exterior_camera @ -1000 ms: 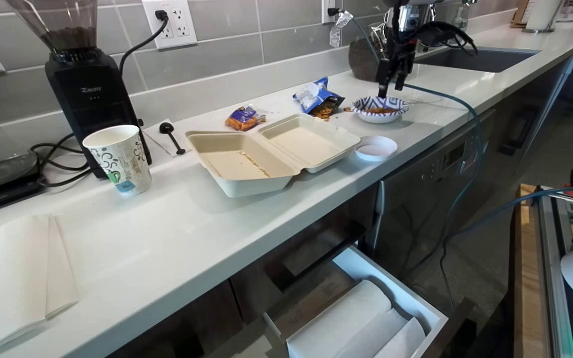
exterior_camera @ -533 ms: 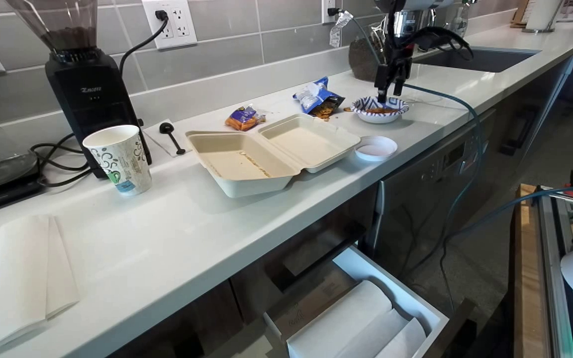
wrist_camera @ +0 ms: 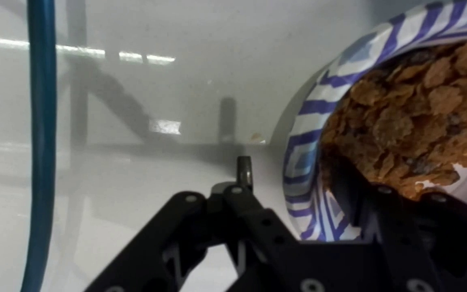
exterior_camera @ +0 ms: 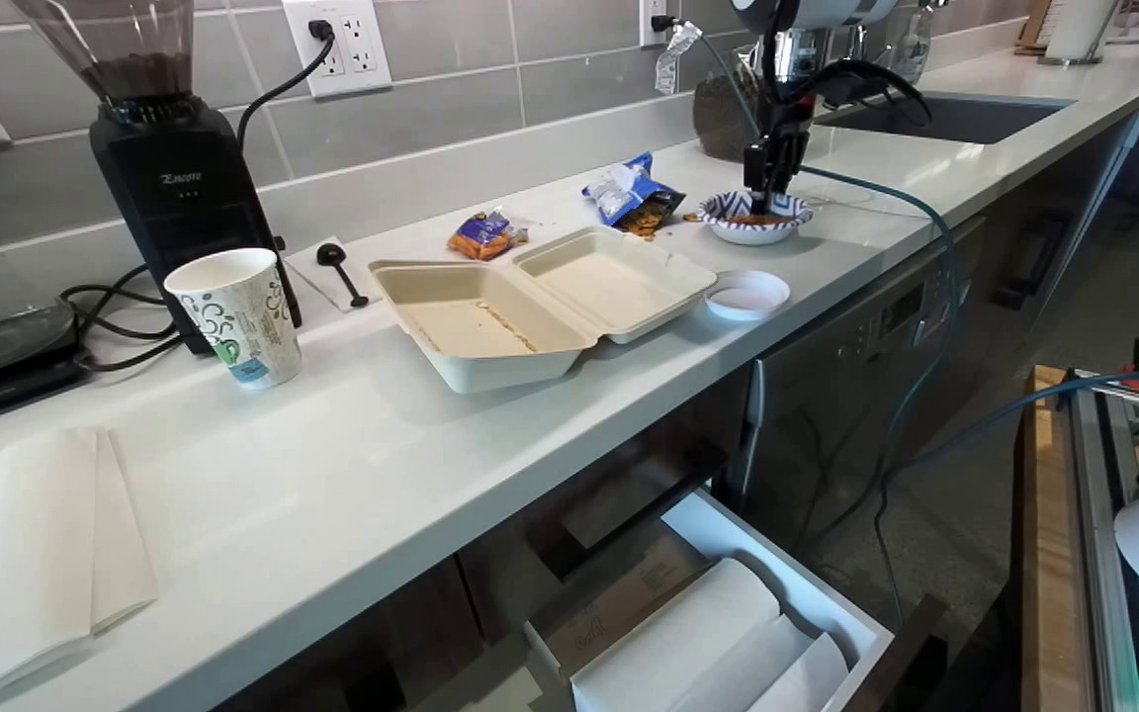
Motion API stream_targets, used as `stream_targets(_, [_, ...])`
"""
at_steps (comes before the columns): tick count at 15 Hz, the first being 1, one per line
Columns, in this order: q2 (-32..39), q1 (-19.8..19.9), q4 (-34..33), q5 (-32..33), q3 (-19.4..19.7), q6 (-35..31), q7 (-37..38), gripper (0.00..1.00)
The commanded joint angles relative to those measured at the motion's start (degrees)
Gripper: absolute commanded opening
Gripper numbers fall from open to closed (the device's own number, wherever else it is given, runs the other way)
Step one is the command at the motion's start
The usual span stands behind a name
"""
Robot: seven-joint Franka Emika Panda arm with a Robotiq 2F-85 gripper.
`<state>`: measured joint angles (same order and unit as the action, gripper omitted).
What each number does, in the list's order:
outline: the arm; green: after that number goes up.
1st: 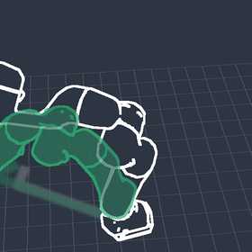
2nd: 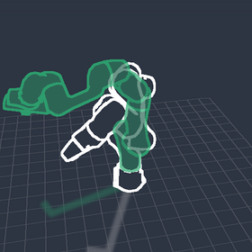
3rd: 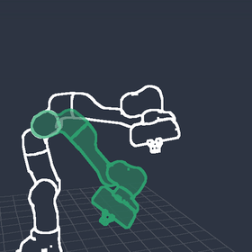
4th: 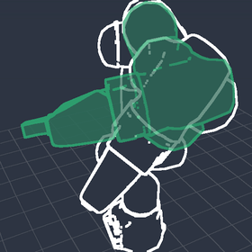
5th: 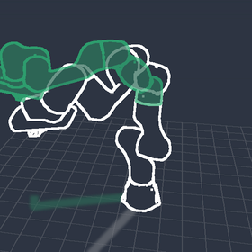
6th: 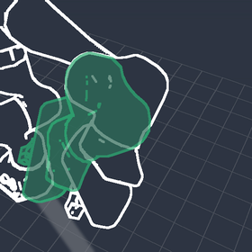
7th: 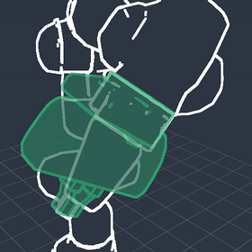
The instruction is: Pour the contents in the bowl into the carton box
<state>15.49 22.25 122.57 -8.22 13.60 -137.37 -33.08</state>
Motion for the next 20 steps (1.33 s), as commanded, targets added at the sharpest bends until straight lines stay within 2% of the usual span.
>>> stream_targets(1, [1.2,1.0,-1.7,-1.0,-1.0,2.1,-0.7,0.70])
stream_targets(2, [1.2,1.0,-1.8,-1.1,-1.1,2.1,-0.7,0.77])
stream_targets(4, [1.3,0.9,-1.9,-1.1,-1.3,2.2,-0.6,0.80])
stream_targets(5, [1.3,0.9,-2.0,-1.1,-1.4,2.2,-0.5,0.76])
stream_targets(8, [1.6,1.1,-2.3,-1.9,-1.7,2.3,-0.3,0.74])
stream_targets(12, [1.7,1.6,-3.2,-3.9,-2.2,2.6,-0.5,0.82])
stream_targets(14, [1.7,1.8,-3.7,-4.7,-2.3,2.7,-0.6,0.82])
stream_targets(16, [2.0,1.8,-4.1,-4.8,-2.3,2.6,-0.4,0.78])
stream_targets(17, [2.2,1.8,-4.2,-4.7,-2.2,2.2,-0.2,0.73])
stream_targets(20, [2.6,2.0,-4.5,-4.7,-2.1,2.1,-0.1,0.73])
